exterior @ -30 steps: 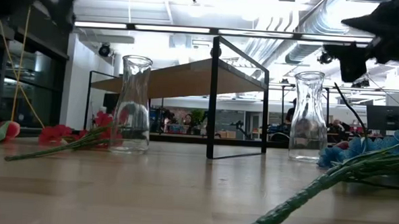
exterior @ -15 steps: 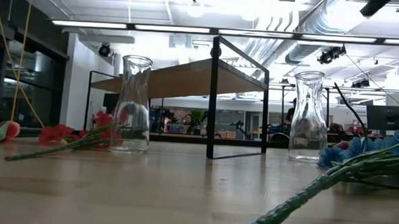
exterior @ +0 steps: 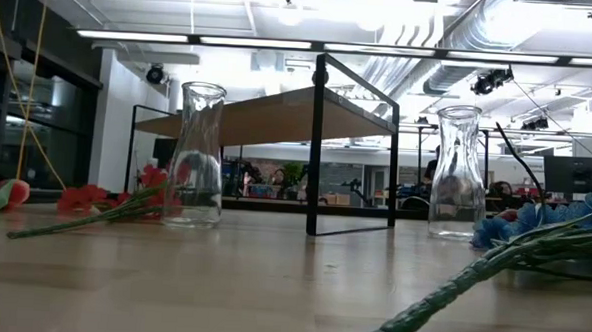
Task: Pick and place flowers into a vace then onto a shelf
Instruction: Put the red tulip into the right transparent flower vase
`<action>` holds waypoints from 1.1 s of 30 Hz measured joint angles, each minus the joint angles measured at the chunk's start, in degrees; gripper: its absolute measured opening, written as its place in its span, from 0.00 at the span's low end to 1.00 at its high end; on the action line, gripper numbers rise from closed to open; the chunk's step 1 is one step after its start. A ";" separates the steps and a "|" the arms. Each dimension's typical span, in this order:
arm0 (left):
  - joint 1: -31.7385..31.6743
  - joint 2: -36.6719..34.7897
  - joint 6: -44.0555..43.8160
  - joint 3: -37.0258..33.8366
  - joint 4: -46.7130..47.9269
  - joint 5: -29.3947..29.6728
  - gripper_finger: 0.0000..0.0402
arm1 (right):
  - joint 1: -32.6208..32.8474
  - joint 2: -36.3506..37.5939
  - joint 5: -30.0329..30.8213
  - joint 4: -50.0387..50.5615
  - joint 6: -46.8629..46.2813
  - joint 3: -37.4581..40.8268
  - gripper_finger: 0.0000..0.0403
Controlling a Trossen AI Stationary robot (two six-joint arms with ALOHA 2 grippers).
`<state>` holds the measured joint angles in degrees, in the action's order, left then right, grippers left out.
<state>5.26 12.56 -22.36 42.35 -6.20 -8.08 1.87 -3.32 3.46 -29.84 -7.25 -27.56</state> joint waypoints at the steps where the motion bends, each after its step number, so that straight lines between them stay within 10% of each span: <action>1: 0.00 0.00 0.00 0.03 -0.18 -0.01 0.96 | 0.01 -1.00 0.04 3.12 0.72 -2.36 0.66; 11: 0.00 0.00 -0.31 0.03 0.23 -0.09 0.96 | 0.00 -18.61 15.64 48.49 -1.22 -33.56 0.66; 21: 0.01 0.00 1.53 0.04 0.78 -0.07 0.96 | 0.00 -37.66 26.74 93.27 -23.79 -62.76 0.66; 28: 0.00 0.00 1.52 0.02 4.19 0.13 0.96 | 0.00 -46.59 23.55 119.42 -45.34 -70.64 0.66; 33: 0.01 0.00 1.52 0.03 6.46 0.31 0.96 | 0.00 -48.37 21.02 117.33 -51.94 -68.37 0.66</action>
<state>5.27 12.56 -20.84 42.38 0.26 -7.77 1.87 -51.69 24.48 87.49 -59.19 -95.92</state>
